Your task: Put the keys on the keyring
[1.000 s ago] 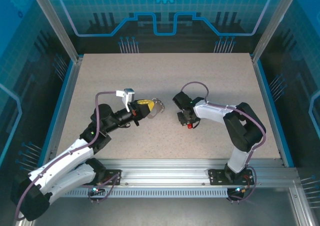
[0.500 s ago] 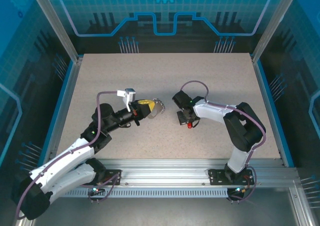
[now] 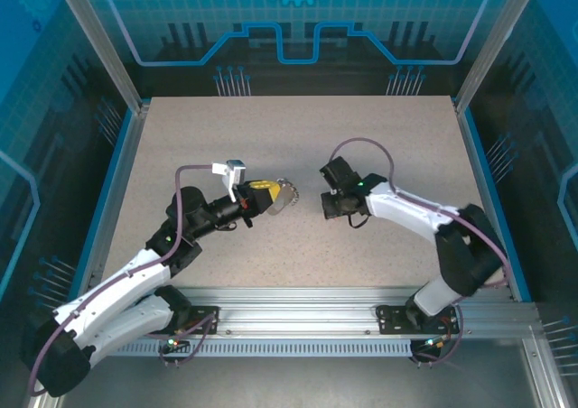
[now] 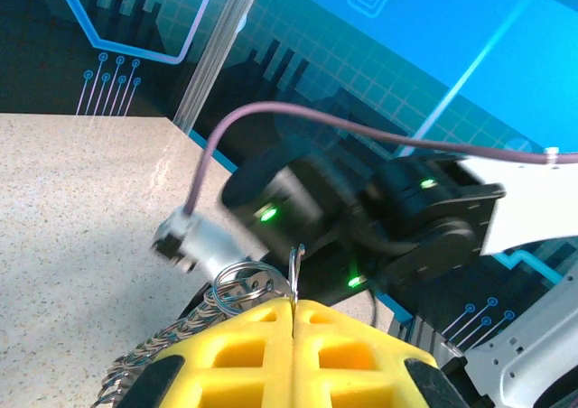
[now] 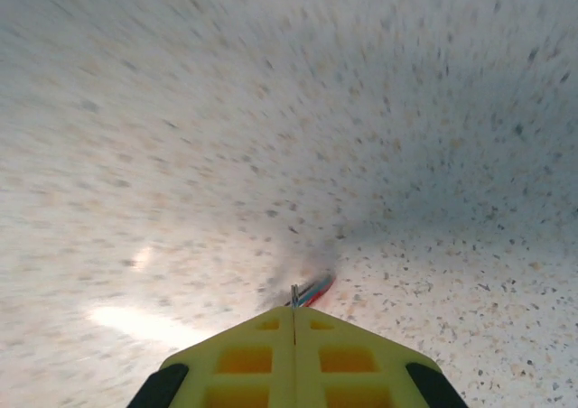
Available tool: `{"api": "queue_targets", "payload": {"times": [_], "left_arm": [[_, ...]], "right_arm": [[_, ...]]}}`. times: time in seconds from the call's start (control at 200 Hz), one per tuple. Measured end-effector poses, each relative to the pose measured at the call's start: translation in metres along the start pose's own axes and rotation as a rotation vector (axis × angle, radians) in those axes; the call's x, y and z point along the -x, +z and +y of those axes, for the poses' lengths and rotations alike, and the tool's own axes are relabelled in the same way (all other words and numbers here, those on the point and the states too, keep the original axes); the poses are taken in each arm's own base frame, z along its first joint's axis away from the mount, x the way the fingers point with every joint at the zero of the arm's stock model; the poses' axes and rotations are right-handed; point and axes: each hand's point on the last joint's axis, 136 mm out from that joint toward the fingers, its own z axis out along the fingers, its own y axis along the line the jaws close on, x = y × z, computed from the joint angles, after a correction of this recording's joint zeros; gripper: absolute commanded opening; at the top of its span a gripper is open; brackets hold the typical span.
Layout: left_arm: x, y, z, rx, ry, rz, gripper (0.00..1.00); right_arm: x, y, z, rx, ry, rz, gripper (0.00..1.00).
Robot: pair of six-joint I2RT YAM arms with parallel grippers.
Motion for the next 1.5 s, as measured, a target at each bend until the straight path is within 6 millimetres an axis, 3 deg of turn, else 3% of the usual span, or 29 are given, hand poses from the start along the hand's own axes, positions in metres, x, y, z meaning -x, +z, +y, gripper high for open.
{"api": "queue_targets", "payload": {"times": [0.25,0.905,1.27,1.501], "left_arm": [[-0.007,0.006,0.007,0.012,-0.01,0.021,0.0],[-0.008,0.018,0.013,0.022,0.008,0.037,0.0],[0.001,0.026,0.011,0.018,0.037,0.03,0.0],[0.006,0.028,0.012,0.024,0.081,0.029,0.0]], "right_arm": [[0.033,-0.063,0.017,0.251,0.067,-0.19,0.0],[0.062,-0.191,0.066,0.754,0.074,-0.48,0.0],[0.05,-0.213,0.1,0.854,-0.005,-0.483,0.0],[0.056,-0.223,0.111,0.883,-0.029,-0.512,0.0]]}}
